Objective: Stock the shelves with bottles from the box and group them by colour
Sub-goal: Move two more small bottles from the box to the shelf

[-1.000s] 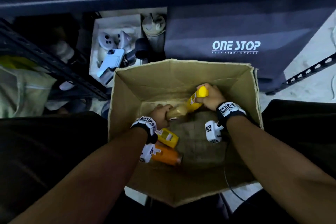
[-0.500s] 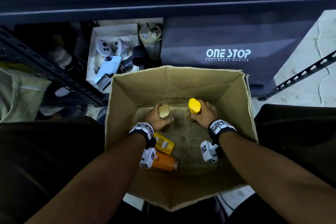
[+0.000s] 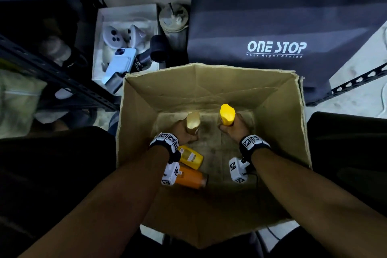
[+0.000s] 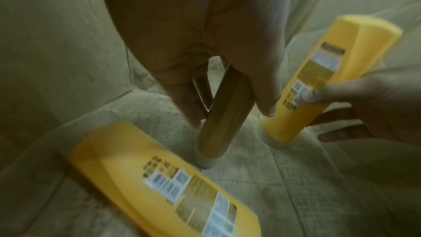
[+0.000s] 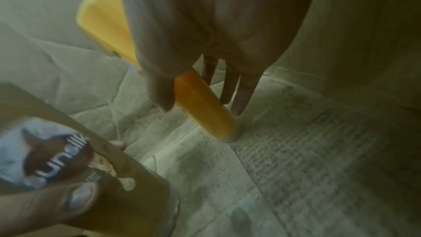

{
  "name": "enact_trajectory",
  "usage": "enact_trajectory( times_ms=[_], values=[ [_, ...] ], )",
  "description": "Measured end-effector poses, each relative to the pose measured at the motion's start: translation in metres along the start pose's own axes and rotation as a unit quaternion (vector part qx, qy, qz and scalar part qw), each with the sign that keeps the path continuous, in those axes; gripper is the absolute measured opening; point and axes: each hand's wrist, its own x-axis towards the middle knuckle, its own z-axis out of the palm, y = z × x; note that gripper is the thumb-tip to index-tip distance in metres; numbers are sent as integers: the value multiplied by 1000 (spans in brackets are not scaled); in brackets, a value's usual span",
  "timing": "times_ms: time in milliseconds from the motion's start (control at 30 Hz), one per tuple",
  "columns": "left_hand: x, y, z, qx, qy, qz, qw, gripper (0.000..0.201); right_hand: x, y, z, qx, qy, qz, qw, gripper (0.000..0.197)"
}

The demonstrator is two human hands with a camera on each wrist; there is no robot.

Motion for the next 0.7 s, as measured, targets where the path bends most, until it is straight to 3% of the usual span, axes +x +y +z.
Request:
enact_trajectory(
  times_ms=[233, 333, 533, 700],
  values=[
    [6, 1, 7, -9, 4, 7, 1000, 56, 7, 0, 7, 51, 5, -16, 999, 71],
    [5, 6, 9, -40, 20, -10, 999, 46, 4, 0, 8, 49, 30, -16, 998, 72],
    [-10, 12, 15, -112, 39, -31, 992, 23, -9, -7, 5, 87, -15, -5, 996, 69],
    [-27, 33, 10, -133, 42, -25, 990, 27, -26, -21, -3, 73, 19, -8, 997, 59]
  ],
)
